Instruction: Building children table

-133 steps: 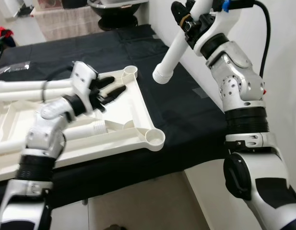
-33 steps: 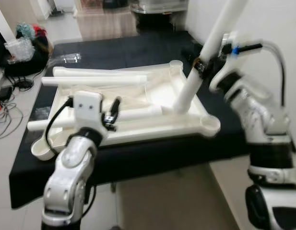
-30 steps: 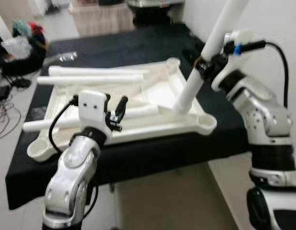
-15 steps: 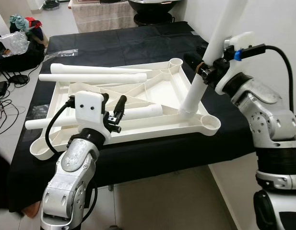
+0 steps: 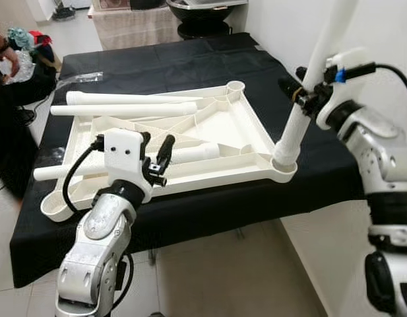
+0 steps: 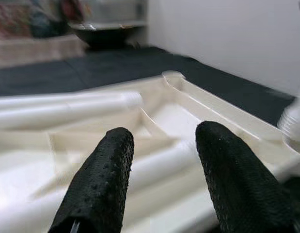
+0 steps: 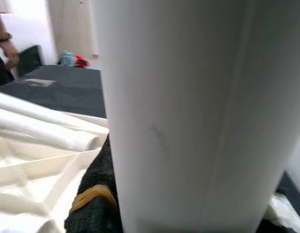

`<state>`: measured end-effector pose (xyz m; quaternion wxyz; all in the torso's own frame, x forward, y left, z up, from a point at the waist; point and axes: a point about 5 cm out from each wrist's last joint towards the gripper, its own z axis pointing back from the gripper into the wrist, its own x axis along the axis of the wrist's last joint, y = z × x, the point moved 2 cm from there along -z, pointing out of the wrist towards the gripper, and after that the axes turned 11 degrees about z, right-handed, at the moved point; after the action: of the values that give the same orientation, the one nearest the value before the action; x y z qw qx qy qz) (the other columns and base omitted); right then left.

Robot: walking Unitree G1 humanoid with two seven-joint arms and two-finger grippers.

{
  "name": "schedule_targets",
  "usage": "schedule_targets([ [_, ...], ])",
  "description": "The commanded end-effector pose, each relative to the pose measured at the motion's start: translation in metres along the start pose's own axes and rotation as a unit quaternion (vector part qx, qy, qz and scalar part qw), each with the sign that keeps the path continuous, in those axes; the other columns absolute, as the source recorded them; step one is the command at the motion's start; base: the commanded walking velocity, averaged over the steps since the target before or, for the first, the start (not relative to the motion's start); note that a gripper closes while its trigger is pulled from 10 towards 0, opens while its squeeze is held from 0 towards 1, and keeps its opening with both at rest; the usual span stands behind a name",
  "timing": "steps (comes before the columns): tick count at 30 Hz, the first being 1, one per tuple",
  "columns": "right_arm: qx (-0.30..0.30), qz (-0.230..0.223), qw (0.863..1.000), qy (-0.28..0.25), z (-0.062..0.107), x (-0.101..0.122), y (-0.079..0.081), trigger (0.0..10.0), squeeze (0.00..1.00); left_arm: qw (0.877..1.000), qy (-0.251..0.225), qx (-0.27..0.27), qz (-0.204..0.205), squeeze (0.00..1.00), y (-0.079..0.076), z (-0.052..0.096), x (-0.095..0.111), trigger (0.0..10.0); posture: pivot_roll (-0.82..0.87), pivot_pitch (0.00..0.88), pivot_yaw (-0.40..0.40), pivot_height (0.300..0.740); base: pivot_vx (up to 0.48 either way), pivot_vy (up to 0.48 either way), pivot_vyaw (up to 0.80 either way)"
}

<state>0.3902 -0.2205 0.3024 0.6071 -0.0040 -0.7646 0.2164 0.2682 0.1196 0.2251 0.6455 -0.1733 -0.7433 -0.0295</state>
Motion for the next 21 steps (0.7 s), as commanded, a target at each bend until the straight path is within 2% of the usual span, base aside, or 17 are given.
schedule_targets([
  [1,-0.006,-0.003,1.000,0.001,0.000,-0.001,-0.006,10.0,0.00,0.999,0.022,-0.025,0.005,0.00,-0.006,0.004,-0.006,10.0,0.08,0.147,-0.021,0.740,0.000,0.000,0.00],
  [2,-0.008,-0.014,1.000,-0.003,-0.003,0.001,-0.012,10.0,0.00,0.997,0.050,-0.058,-0.011,0.00,-0.011,0.011,-0.017,10.0,0.08,0.160,-0.027,0.740,0.000,0.000,0.00],
  [3,-0.008,-0.014,1.000,-0.003,-0.003,0.001,-0.012,10.0,0.00,0.997,0.050,-0.058,-0.011,0.00,-0.011,0.011,-0.017,10.0,0.08,0.160,-0.027,0.740,0.000,0.000,0.00],
  [6,0.014,-0.033,0.999,-0.032,-0.012,0.017,-0.019,10.0,0.00,0.984,0.115,-0.133,-0.011,0.00,-0.023,0.033,-0.042,10.0,0.08,0.179,-0.029,0.740,0.000,0.000,0.00],
  [10,0.087,-0.072,0.990,-0.085,-0.015,0.039,-0.014,10.0,0.00,0.980,0.128,-0.151,-0.001,0.00,-0.031,0.038,-0.049,10.0,0.08,0.185,-0.038,0.740,0.000,0.000,0.00],
  [12,0.104,-0.076,0.987,-0.093,-0.014,0.042,-0.012,10.0,0.00,0.980,0.130,-0.154,0.001,0.00,-0.033,0.039,-0.050,10.0,0.08,0.184,-0.037,0.740,0.000,0.000,0.00],
  [14,0.166,-0.074,0.977,-0.110,-0.012,0.047,-0.004,10.0,0.00,0.977,0.137,-0.162,0.002,0.00,-0.037,0.041,-0.053,10.0,0.08,0.184,-0.039,0.740,0.000,0.000,0.00],
  [16,0.181,-0.073,0.974,-0.113,-0.011,0.048,-0.003,10.0,0.00,0.977,0.139,-0.164,0.002,0.00,-0.038,0.042,-0.054,10.0,0.08,0.184,-0.039,0.740,0.000,0.000,0.00],
  [18,0.235,-0.056,0.962,-0.127,-0.006,0.050,0.002,10.0,0.00,0.975,0.142,-0.171,-0.001,0.00,-0.039,0.045,-0.055,10.0,0.08,0.183,-0.039,0.740,0.000,0.000,0.00],
  [19,0.235,-0.056,0.962,-0.127,-0.006,0.050,0.002,10.0,0.00,0.975,0.142,-0.171,-0.001,0.00,-0.039,0.045,-0.055,10.0,0.08,0.183,-0.039,0.740,0.000,0.000,0.00],
  [21,0.293,-0.034,0.947,-0.127,0.004,0.047,0.004,10.0,0.00,0.972,0.142,-0.185,0.005,0.00,-0.044,0.048,-0.054,10.0,0.08,0.185,-0.040,0.740,0.000,0.000,0.00],
])
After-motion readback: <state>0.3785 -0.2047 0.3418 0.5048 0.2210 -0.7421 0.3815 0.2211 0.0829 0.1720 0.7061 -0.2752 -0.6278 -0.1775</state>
